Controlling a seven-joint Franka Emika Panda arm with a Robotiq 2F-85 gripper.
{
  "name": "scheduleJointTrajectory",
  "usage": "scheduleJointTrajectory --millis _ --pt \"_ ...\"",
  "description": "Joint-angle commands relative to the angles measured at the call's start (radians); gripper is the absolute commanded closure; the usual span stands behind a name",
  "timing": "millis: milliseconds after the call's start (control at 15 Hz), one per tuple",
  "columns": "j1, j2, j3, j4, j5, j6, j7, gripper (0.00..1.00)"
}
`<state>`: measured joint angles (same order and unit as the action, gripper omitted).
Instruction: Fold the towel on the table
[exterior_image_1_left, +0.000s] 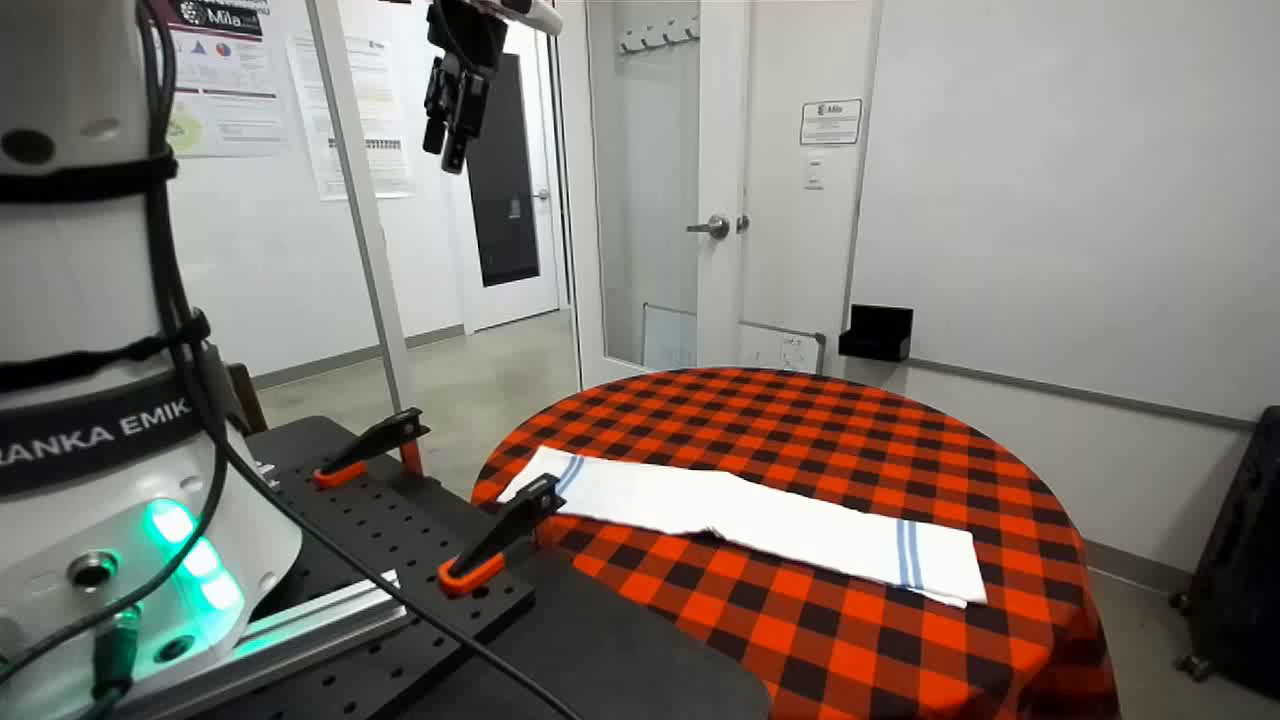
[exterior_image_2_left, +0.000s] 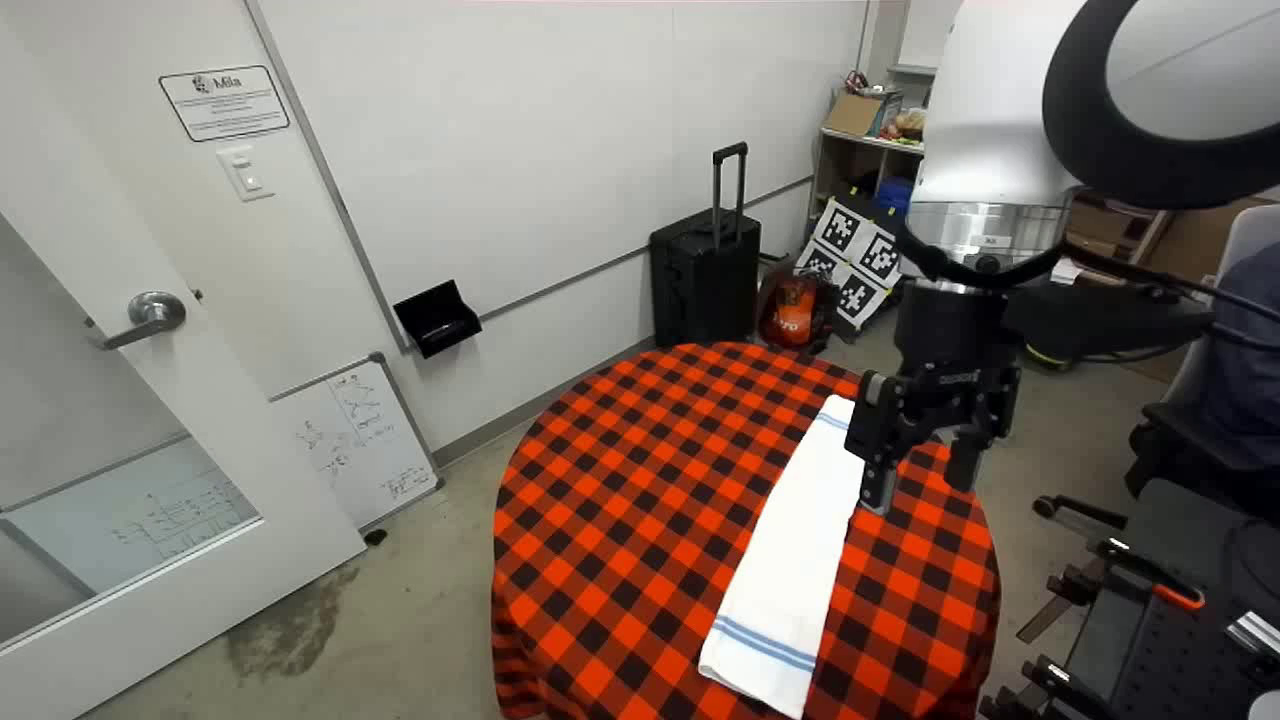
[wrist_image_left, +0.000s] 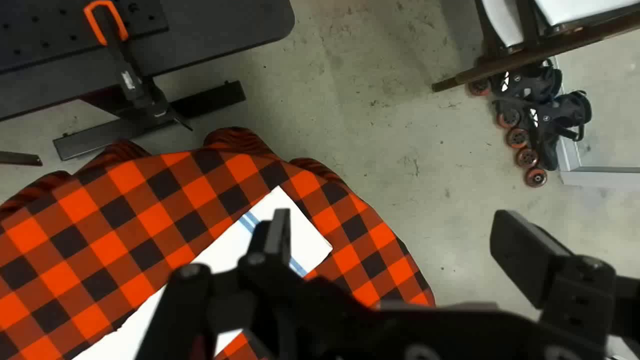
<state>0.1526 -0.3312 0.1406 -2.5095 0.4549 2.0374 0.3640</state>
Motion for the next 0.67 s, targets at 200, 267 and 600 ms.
scheduleJointTrajectory --millis 200,267,600 --pt "-0.005 0.009 0.036 -0.008 -0.034 0.06 0.013 0.0" --pt "-0.003 0.013 0.043 -0.012 -0.035 0.087 0.014 0.0" --pt "-0.001 0.045 0.088 -0.063 -0.053 0.367 0.03 0.0"
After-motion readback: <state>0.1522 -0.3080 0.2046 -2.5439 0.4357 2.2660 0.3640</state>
